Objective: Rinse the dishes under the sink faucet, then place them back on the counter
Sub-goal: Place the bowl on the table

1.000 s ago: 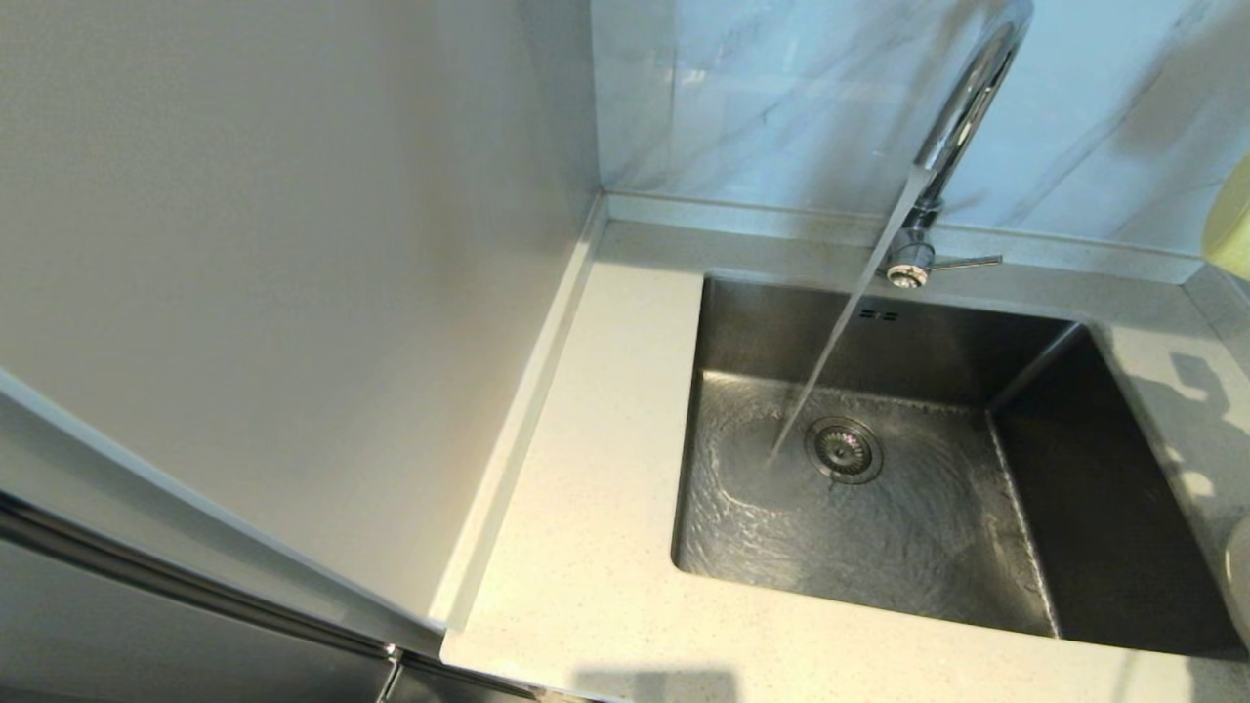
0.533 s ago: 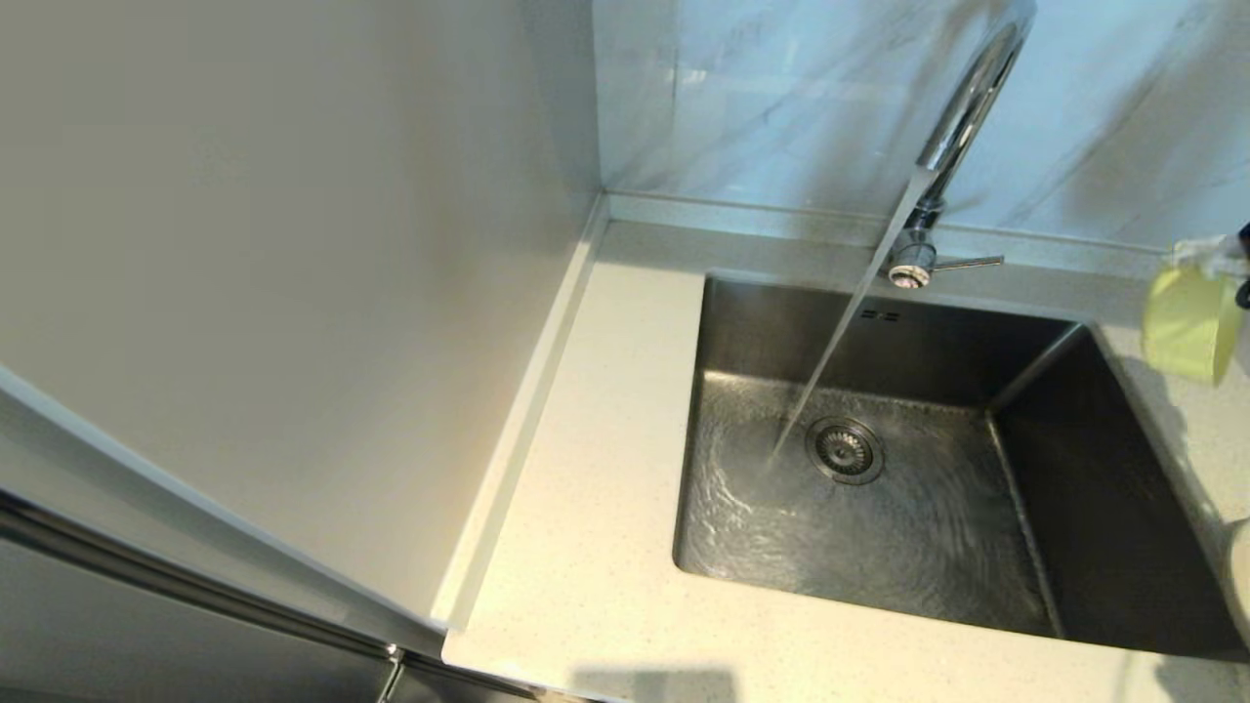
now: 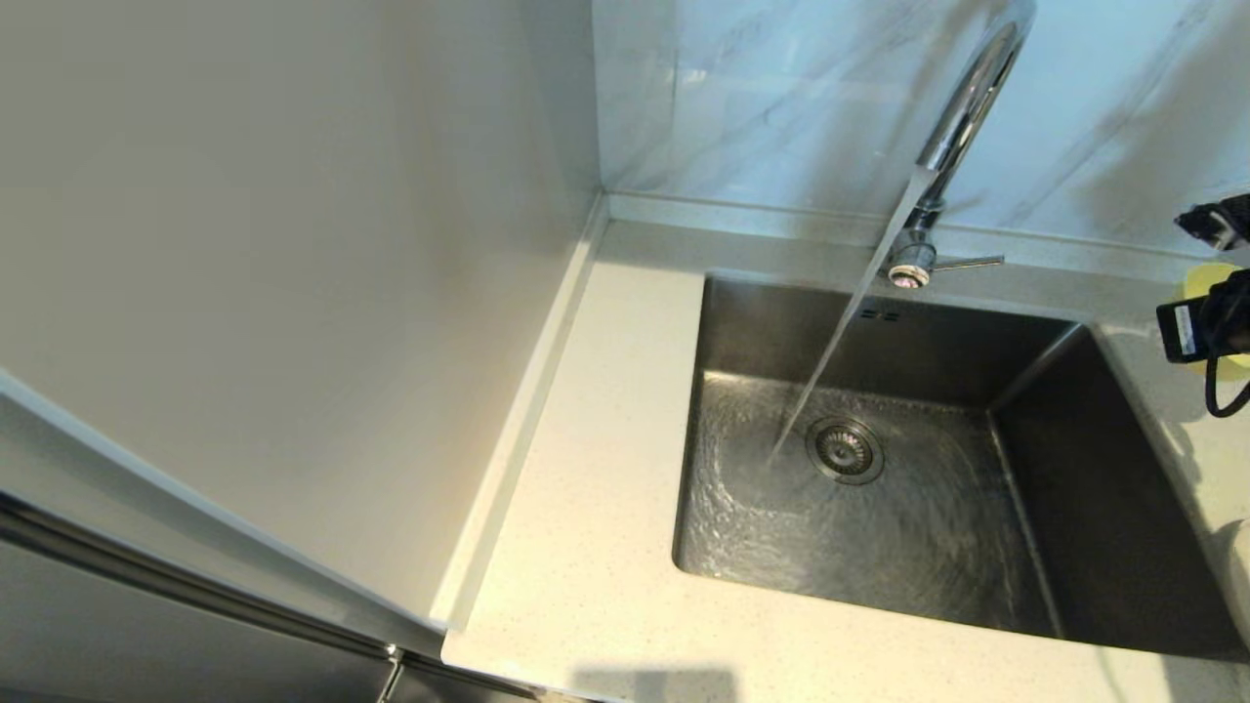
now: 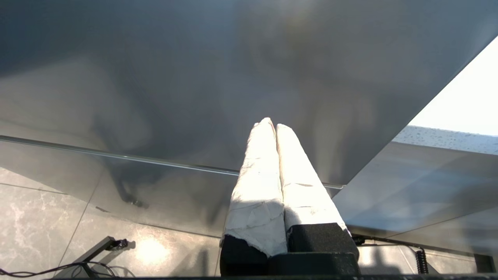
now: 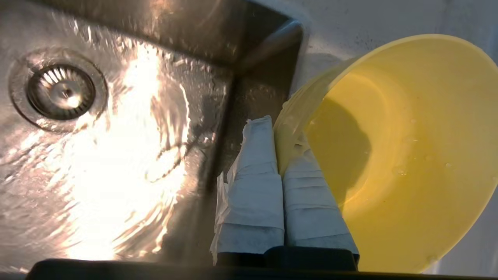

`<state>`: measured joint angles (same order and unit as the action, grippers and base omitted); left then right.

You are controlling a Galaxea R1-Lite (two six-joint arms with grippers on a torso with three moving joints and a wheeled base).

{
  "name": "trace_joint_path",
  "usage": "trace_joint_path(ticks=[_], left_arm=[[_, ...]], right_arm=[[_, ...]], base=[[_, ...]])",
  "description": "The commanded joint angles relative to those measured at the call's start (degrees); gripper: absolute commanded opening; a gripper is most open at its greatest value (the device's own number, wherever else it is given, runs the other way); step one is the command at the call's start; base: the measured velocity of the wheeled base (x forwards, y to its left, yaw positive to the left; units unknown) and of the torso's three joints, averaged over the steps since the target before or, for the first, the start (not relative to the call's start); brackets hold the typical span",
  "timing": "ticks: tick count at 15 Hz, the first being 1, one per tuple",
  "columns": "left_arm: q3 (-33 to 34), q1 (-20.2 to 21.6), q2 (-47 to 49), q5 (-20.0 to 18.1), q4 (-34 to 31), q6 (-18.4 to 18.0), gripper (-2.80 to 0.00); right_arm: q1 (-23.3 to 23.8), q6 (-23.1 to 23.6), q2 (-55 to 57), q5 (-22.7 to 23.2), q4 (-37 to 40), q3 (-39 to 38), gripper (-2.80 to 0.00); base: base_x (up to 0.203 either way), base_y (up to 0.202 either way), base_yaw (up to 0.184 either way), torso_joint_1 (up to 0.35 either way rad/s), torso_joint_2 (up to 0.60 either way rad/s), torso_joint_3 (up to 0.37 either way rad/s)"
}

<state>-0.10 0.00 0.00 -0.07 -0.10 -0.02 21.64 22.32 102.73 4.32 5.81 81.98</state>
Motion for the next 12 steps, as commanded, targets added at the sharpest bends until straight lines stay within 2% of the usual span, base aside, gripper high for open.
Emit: trace_joint_path(ticks=[1,5,7,9,12], left_arm=[[0.01,0.00,0.00,-0.01,0.03,0.02,-2.80],[0.01,0.00,0.00,-0.01,0.01,0.02,-2.80],[0.01,0.00,0.00,-0.01,0.01,0.02,-2.80],[0.01,0.00,0.00,-0.01,0.01,0.02,-2.80],[0.01,0.00,0.00,-0.01,0.01,0.02,-2.80]], right_arm=[[1.46,1.65,4.99,2.24,0.12,1.69,-2.80],[3.47,1.94,10.29,4.18,0.43,8.43,-2.80],[3.72,4.45,12.39,4.08,2.78,11.97,-2.80],[5.57,9.23,14.87,3.72,4.08,14.92,-2.80],[7.58,10.37,15.98,3.68,9.23,18.34,-2.80]], base=[[0.000,0.000,0.000,0.000,0.00,0.000],[0.000,0.000,0.000,0.000,0.00,0.000],[0.000,0.000,0.000,0.000,0.00,0.000],[0.000,0.000,0.000,0.000,0.00,0.000],[0.000,0.000,0.000,0.000,0.00,0.000]])
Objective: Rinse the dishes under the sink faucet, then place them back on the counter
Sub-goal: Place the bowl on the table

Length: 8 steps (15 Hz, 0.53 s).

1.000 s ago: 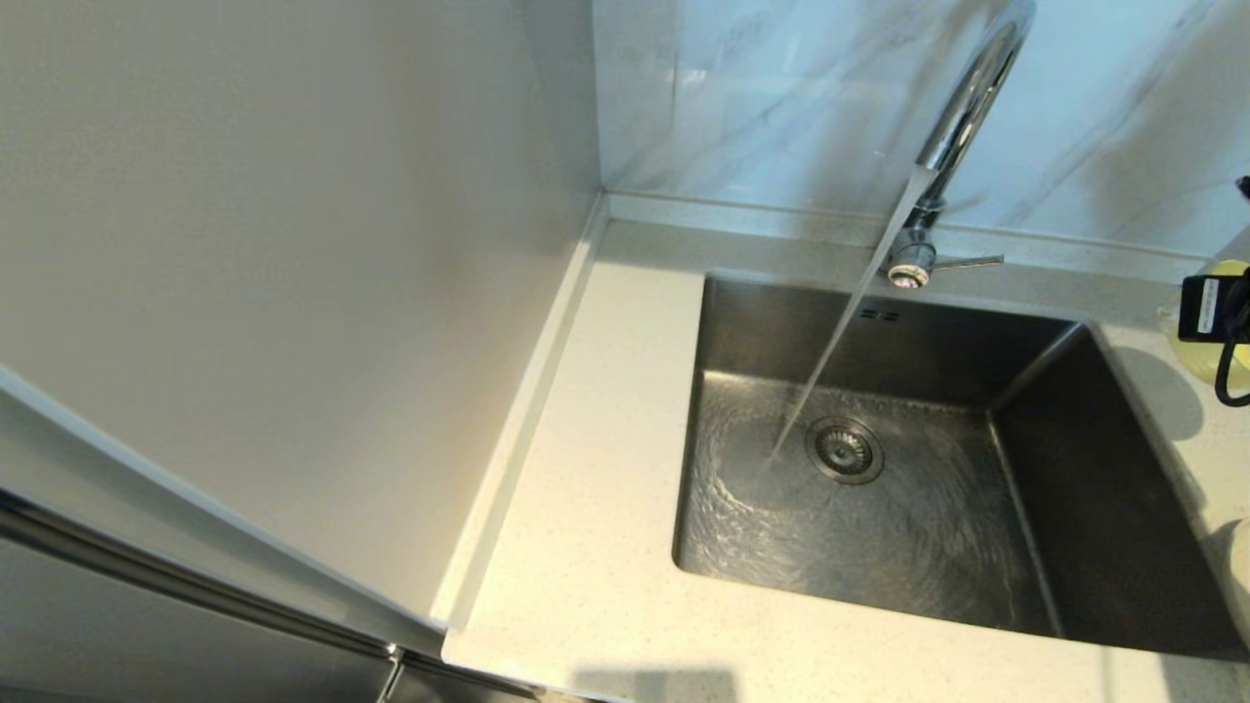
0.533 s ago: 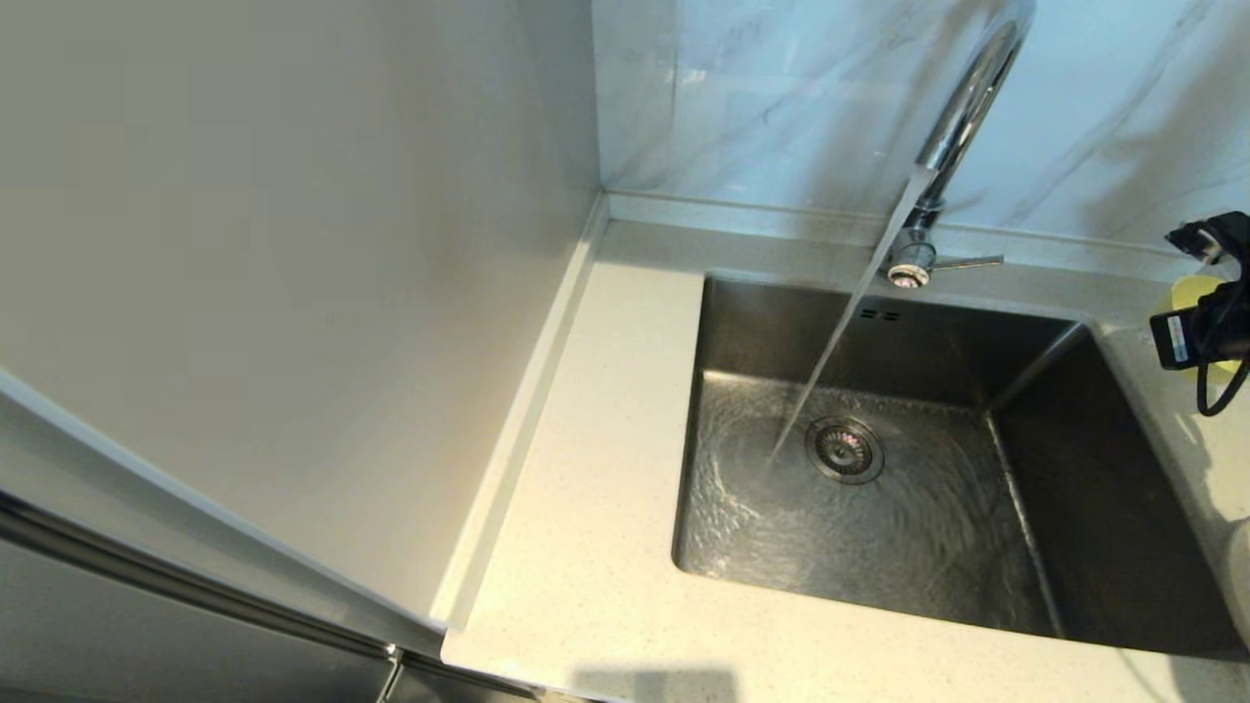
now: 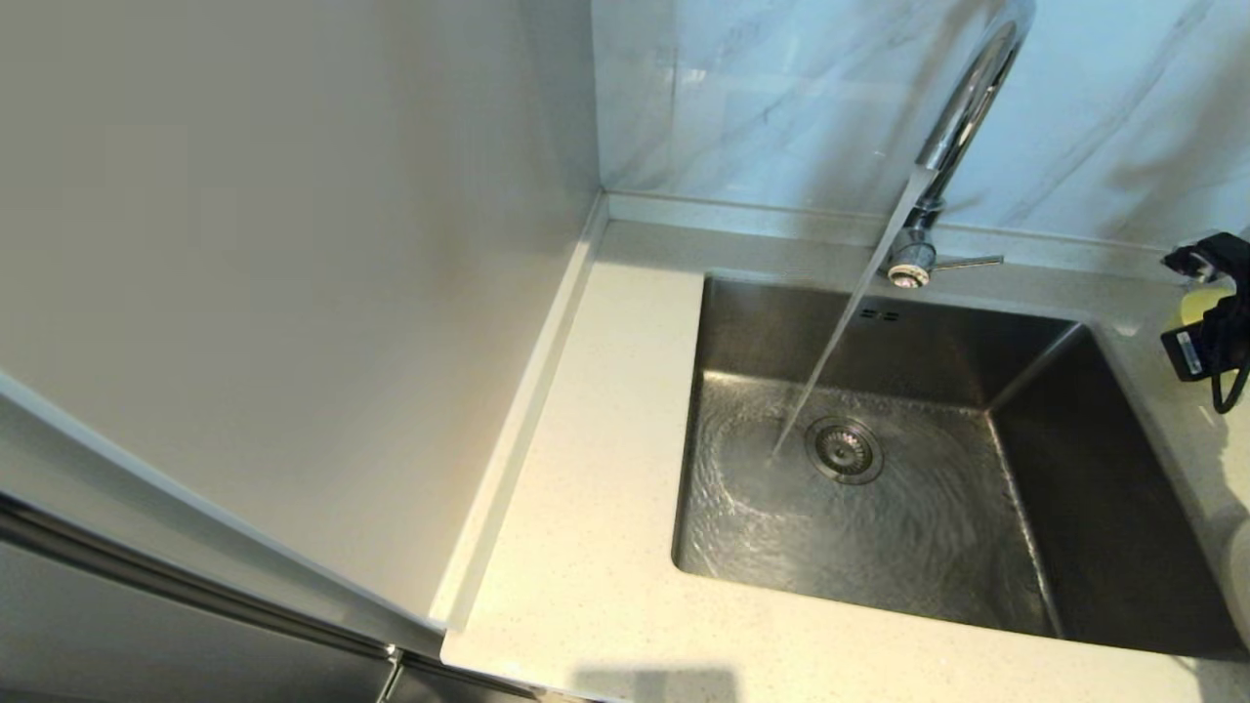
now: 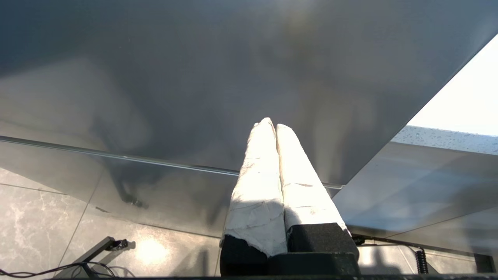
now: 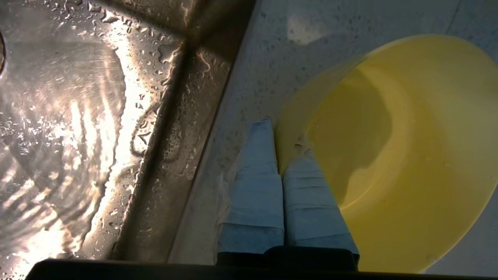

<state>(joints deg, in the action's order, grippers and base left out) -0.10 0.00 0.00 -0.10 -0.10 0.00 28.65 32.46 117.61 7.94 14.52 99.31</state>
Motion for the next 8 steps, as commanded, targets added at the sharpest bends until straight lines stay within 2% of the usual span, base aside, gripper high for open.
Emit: trace_joint_path(ticks=[1,6,8], left_arm=[[0.01,0.00,0.00,0.01,0.01,0.00,-2.80],[0.01,0.00,0.00,0.01,0.01,0.00,-2.80],[0.01,0.00,0.00,0.01,0.01,0.00,-2.80]], right_arm=[[1.03,0.23,1.21,0.14,1.69,1.67,-2.80],[1.93,0.06,-1.09,0.83,6.27,0.20,-2.80],[1.86,0.06,-2.84,2.64,7.22,-2.52,-2.80]], base=[[0.000,0.000,0.000,0.000,0.00,0.000],[0.000,0.000,0.000,0.000,0.00,0.000],[0.000,0.000,0.000,0.000,0.00,0.000]])
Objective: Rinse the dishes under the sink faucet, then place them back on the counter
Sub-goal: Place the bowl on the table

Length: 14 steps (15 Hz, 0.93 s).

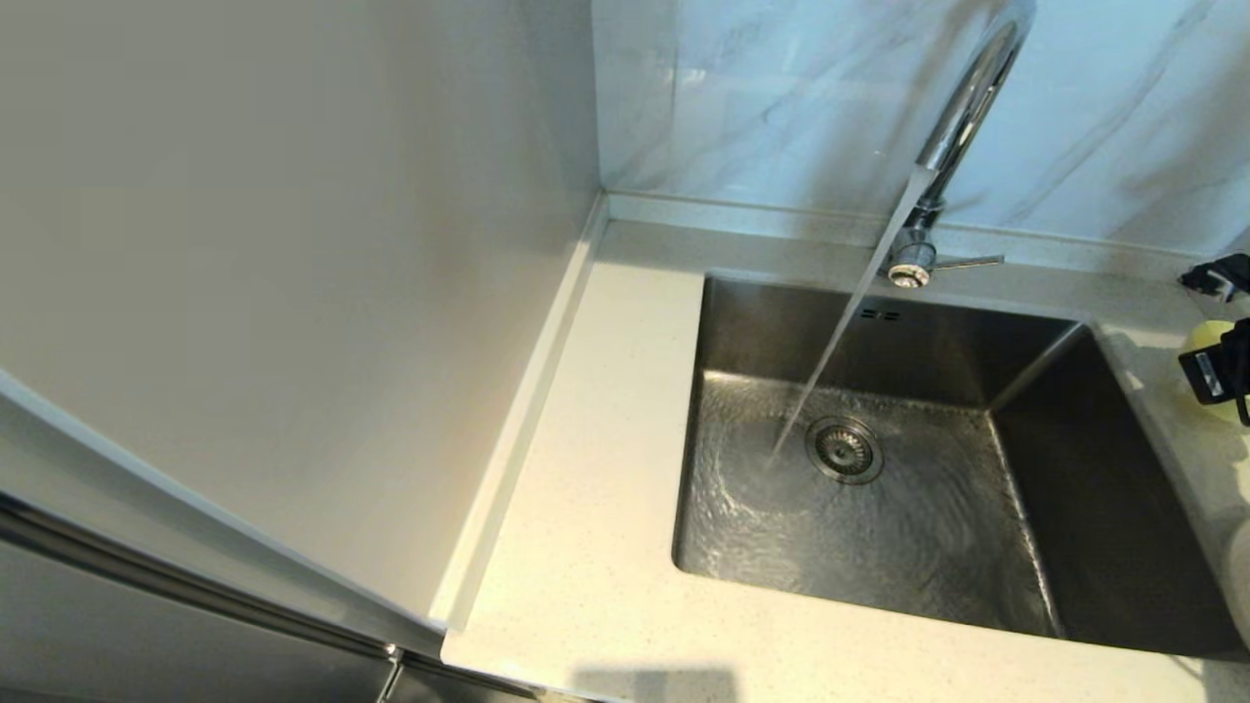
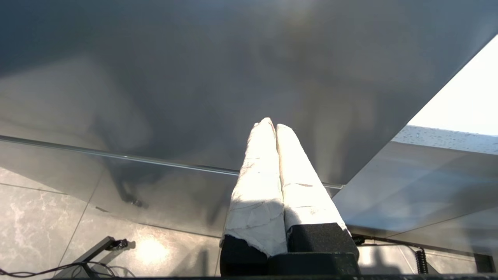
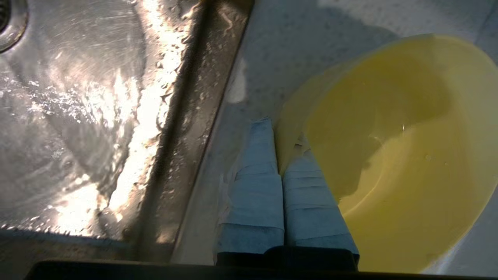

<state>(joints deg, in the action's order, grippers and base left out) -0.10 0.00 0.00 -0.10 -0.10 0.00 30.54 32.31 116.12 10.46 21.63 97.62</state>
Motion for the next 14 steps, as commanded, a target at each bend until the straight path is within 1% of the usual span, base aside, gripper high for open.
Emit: trace_joint_path(ticks=[1,9,10,11,13,14], left_arm=[[0.01,-0.09,0.00,0.01,0.01,0.00,-2.80],[0.10,-0.03,0.00,0.01,0.01,0.00,-2.80],[0.01,0.00,0.00,0.01,0.01,0.00,-2.80],[0.01,0.00,0.00,0.01,0.01,0.00,-2.80],[0.01,0.00,0.00,0.01,0.01,0.00,-2.80],[0.01,0.00,0.00,0.01,0.01,0.00,-2.80]], right_arm=[[-0.13,0.22,-2.00,0.48,0.16,-1.98,-2.80],[-0.22,0.20,-1.86,0.61,0.08,-5.03,-2.80],[-0.22,0.20,-1.90,0.61,0.08,-5.16,-0.86],[-0.22,0.20,-2.10,0.70,0.08,-5.40,0.00],[-0.30,0.20,-2.89,1.06,-0.16,-6.76,0.00],[-0.23,0.20,-3.54,2.17,-0.26,-7.82,0.00]], base=[[0.000,0.000,0.000,0.000,0.00,0.000],[0.000,0.000,0.000,0.000,0.00,0.000],[0.000,0.000,0.000,0.000,0.00,0.000],[0.000,0.000,0.000,0.000,0.00,0.000],[0.000,0.000,0.000,0.000,0.00,0.000],[0.000,0.000,0.000,0.000,0.00,0.000]])
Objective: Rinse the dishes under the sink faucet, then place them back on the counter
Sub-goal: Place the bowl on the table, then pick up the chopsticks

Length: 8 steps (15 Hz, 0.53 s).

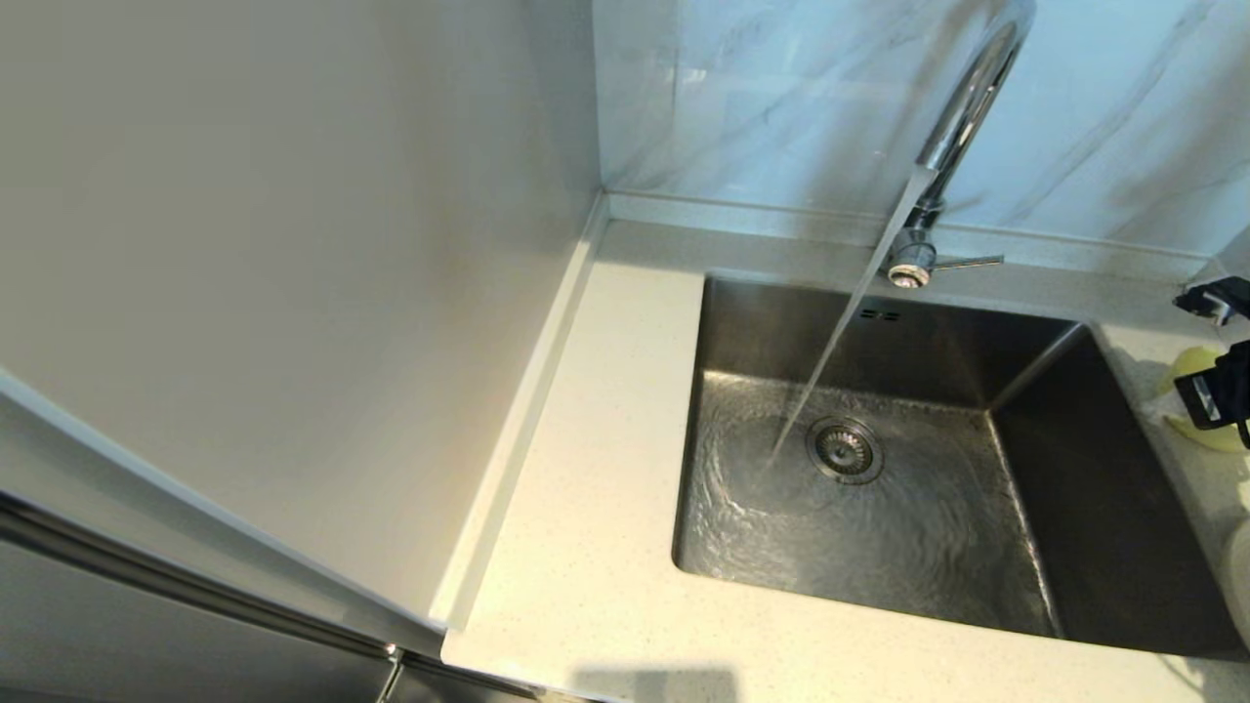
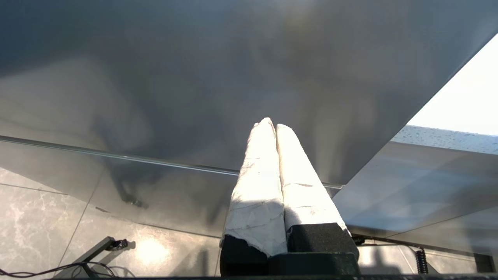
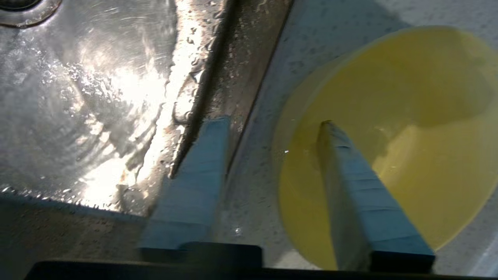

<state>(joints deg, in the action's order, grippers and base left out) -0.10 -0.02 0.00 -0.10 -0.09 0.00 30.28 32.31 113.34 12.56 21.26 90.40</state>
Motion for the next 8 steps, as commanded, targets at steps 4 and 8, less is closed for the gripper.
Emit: trace_joint_path(ticks=[4,8], left_arm=[[0.01,0.02,0.00,0.01,0.00,0.00,-2.80],[0.01,0.02,0.00,0.01,0.00,0.00,-2.80]], right_arm=[[0.04,0.56,-5.75,1.74,0.06,-2.72,0.00],[0.38,4.91,-14.72,2.63,0.04,-7.30,0.00]], base=[[0.000,0.000,0.000,0.000,0.00,0.000],[0.000,0.000,0.000,0.000,0.00,0.000]])
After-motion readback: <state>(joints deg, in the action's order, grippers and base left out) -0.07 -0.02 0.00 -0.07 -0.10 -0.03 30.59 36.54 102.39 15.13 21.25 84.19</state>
